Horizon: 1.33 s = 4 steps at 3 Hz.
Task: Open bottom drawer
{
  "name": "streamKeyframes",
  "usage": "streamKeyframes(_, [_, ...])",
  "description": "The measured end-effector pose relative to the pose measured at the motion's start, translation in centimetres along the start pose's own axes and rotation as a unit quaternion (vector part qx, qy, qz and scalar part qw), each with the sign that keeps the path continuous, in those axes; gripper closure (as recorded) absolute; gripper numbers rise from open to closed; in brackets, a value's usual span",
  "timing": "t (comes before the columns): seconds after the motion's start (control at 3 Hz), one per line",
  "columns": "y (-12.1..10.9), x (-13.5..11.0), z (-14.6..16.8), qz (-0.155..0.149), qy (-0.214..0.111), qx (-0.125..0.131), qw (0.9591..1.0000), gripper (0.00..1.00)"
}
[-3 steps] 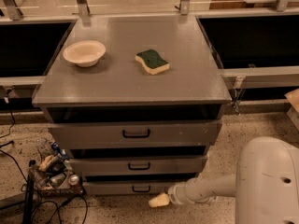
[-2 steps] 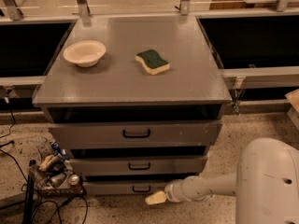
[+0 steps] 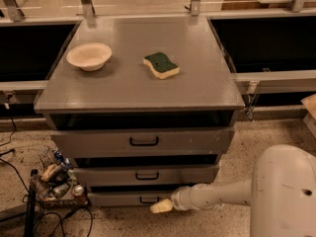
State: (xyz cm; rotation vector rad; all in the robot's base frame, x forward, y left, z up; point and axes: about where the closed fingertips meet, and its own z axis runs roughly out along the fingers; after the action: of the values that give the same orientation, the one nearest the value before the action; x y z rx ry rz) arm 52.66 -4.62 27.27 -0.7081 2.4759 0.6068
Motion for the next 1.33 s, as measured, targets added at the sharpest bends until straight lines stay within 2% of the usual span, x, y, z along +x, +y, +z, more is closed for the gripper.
streamKeyframes(0.67, [0.2, 0.03, -0.18, -0.007, -0.014, -0.05, 0.9986, 0.0])
streamKeyframes(1.33, [-0.01, 0.04, 0.17, 0.001, -0.015, -0.053, 0.9985, 0.0])
